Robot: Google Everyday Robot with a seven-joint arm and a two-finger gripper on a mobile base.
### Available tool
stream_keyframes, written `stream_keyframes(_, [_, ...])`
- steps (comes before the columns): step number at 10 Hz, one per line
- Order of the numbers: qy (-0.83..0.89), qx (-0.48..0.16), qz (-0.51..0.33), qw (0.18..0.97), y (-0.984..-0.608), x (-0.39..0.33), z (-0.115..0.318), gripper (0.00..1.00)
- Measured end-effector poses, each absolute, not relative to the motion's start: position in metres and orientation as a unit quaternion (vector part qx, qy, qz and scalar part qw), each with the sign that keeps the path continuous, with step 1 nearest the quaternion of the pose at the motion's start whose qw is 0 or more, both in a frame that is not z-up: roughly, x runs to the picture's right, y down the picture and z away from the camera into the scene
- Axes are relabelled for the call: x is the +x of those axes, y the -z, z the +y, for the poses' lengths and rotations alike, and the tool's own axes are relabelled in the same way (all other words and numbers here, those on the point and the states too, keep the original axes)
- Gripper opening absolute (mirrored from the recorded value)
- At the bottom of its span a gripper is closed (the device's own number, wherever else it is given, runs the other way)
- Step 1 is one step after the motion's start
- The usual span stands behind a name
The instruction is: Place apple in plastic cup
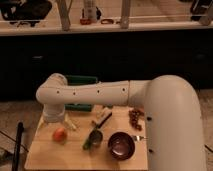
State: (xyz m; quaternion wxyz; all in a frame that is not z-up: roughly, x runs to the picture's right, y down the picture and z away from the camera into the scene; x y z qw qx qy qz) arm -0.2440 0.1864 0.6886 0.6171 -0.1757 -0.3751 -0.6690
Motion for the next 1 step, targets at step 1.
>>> stream_keyframes(1, [0.67,-0.171,-0.374,0.618,-0.6878,-0.2437,0.1847,0.8])
